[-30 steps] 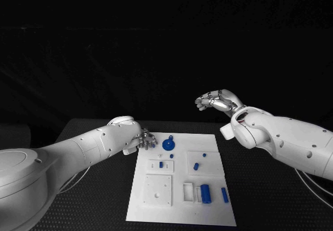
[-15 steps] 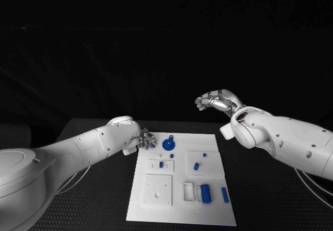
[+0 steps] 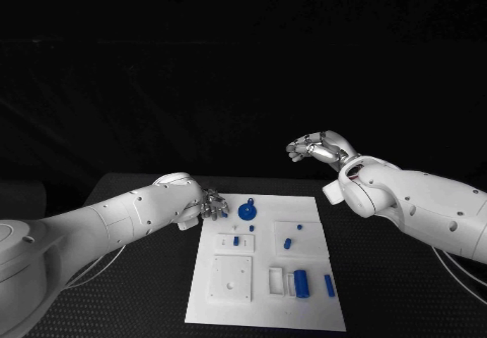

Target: Assemble the parts on the task board

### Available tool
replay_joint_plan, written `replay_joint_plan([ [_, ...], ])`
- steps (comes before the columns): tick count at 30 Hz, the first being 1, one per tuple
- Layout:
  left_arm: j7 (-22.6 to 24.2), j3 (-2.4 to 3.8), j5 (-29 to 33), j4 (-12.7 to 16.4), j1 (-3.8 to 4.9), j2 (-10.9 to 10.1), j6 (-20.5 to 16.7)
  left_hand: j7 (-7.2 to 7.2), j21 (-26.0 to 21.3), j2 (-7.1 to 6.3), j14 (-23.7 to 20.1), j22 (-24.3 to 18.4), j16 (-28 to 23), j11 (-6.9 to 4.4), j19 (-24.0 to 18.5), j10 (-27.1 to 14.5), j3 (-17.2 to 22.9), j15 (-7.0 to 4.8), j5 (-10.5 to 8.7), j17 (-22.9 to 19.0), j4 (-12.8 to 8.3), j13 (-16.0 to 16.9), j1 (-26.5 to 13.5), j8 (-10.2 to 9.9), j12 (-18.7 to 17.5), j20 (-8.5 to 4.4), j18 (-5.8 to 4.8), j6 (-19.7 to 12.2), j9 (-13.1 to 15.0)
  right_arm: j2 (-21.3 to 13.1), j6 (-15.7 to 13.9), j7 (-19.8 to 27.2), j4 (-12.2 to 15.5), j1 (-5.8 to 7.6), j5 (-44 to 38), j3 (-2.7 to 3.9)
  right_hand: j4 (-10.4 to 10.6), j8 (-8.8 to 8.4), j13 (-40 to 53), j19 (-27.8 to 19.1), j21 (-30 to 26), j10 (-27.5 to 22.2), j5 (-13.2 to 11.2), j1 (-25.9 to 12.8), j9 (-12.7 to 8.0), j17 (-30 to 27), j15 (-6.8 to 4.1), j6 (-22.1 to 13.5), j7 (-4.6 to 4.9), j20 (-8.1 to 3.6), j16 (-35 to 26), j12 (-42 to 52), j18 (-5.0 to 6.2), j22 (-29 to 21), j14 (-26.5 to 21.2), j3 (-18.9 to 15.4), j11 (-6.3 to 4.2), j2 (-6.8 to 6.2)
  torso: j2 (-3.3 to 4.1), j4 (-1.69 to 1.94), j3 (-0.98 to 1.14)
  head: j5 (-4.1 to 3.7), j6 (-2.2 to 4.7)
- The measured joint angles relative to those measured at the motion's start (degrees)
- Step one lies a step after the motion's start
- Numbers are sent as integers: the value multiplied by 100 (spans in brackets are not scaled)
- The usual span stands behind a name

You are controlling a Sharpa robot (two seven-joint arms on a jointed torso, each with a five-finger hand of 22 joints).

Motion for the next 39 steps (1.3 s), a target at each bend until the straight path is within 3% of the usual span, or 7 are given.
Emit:
replay_joint_plan([
  [7,-74,0,65,799,50,-493,-229,-5,49,0,161,-1,22,-6,114,104,-15,-72,218,7,-42,17,0,34,0,-39,0,85,-48,-14,2,-2,1,0,8,0,0,0,0,0,0,0,0,0,-5,-6,0,0,0,0,0,0,0,5,0,0,0,0,-7,7,0,8,-16],
  [18,-240,-22,-54,1906,49,-1057,-554,-18,71,-1,179,-1,44,-14,155,130,-29,-72,254,7,-57,16,-1,87,0,-39,1,100,-69,-20,3,-9,-34,0,15,0,0,0,0,0,0,0,7,0,-4,-5,0,0,0,0,0,0,-1,5,0,0,0,0,-4,1,-3,45,-27],
  [20,-258,-60,-145,2009,48,-1075,-594,-14,95,-20,221,-1,44,-10,169,170,-30,-89,304,7,-57,16,-20,87,0,-53,0,122,-69,-20,3,-10,-36,0,16,0,0,0,0,0,0,0,22,0,-4,-5,0,0,0,0,0,0,0,4,0,0,0,0,1,-1,-3,49,-37],
  [24,-286,-190,-331,2166,29,-1105,-651,-25,117,-92,302,4,68,-18,206,275,-30,-113,710,19,-58,24,-92,119,0,-49,0,209,-116,-21,3,-12,-35,0,17,0,0,0,0,0,0,0,22,0,-4,-11,0,0,0,0,0,0,0,9,0,0,0,0,5,-1,-3,64,-46],
  [26,-296,-249,-411,2215,28,-1115,-668,-20,137,-108,303,3,84,-17,227,276,-30,-113,785,20,-58,26,-108,132,0,-70,0,222,-125,-20,4,-13,-35,0,17,-1,0,0,0,0,0,0,22,0,-4,-11,0,0,0,0,0,0,0,10,0,0,0,0,6,-1,-3,71,-49],
  [34,-383,-423,-770,2390,14,-1167,-730,-47,181,-147,362,3,84,-27,278,348,-53,-134,881,32,-82,37,-146,140,0,-80,0,287,-167,-21,5,-15,-32,0,19,-1,0,0,0,0,0,0,22,0,-4,-11,0,0,0,0,0,0,0,9,0,0,0,0,9,-10,-2,107,-84],
  [39,-440,-473,-899,2427,-17,-1229,-741,-53,181,-168,365,2,84,-38,278,376,-52,-134,913,37,-83,42,-176,165,0,-80,0,295,-170,-28,5,-16,-31,0,19,-1,0,0,0,0,0,0,22,0,-9,-10,0,0,0,0,0,0,0,9,0,0,0,0,10,-13,-1,116,-108],
])
